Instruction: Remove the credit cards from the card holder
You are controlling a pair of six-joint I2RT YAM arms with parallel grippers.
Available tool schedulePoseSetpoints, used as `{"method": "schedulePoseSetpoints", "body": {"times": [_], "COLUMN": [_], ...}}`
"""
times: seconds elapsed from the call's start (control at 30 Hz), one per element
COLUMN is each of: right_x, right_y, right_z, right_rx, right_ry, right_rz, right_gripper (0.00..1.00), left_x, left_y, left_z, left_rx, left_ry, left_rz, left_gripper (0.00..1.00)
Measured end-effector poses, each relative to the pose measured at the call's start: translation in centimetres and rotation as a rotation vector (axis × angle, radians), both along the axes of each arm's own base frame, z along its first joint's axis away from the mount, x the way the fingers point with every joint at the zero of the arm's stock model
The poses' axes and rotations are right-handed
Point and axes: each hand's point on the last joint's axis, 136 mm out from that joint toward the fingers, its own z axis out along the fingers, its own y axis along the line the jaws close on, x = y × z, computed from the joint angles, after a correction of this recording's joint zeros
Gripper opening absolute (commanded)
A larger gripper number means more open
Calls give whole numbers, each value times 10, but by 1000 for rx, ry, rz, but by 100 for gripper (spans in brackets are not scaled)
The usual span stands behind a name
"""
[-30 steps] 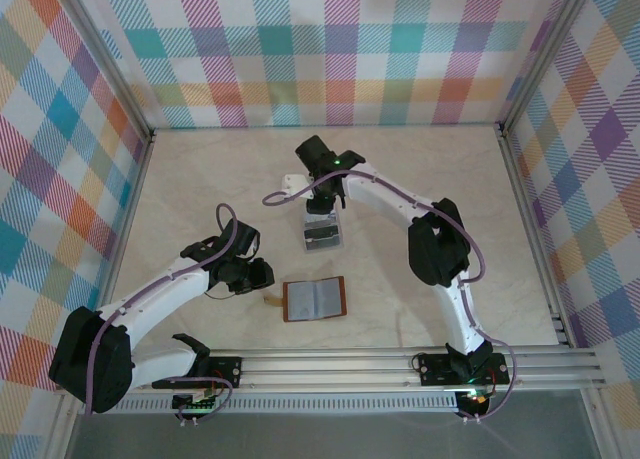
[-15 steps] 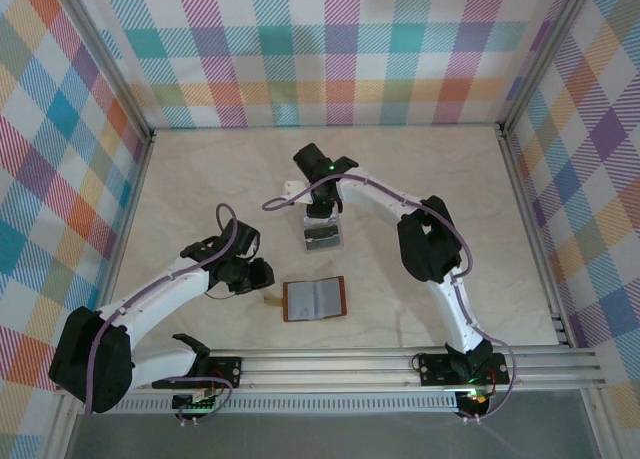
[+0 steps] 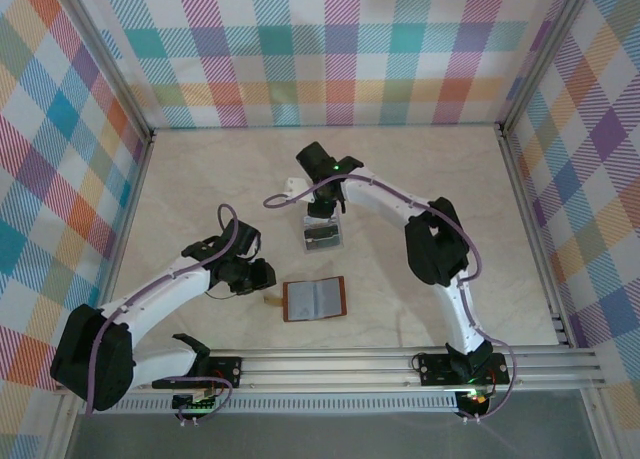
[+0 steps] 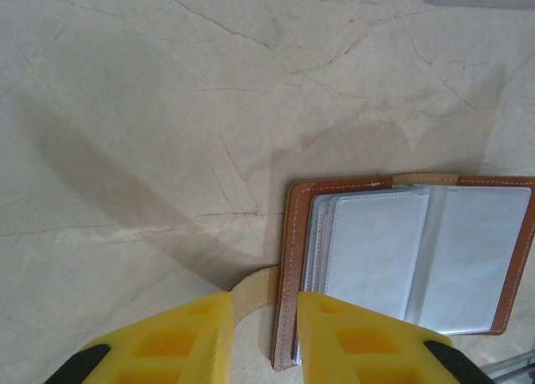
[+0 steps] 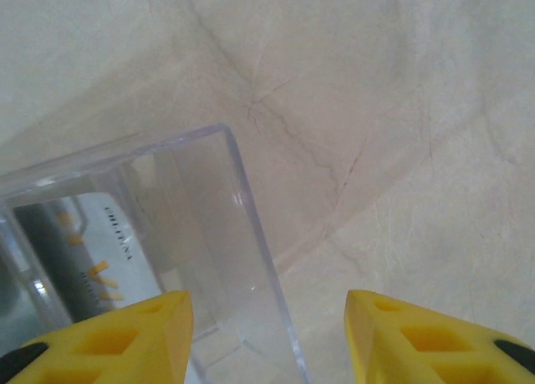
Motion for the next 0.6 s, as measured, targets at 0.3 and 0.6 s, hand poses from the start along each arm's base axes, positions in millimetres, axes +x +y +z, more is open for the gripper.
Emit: {"method": "schedulePoseSetpoints", "body": {"times": [0.3, 0.6], "right_x": [-40, -100], "right_y": [-5, -19], "right_z": [52, 30], "right_rx": [259, 514], "right_ry": [39, 359], "right_rz": [-315, -791], "right_gripper": [51, 45], "left_x": [0, 1], "left_y": [-10, -24], "left_z": [-1, -11], "left_rx": [-42, -50], "left_ry": [27, 66], "left_rz": [-20, -58], "left_gripper": [25, 20]}}
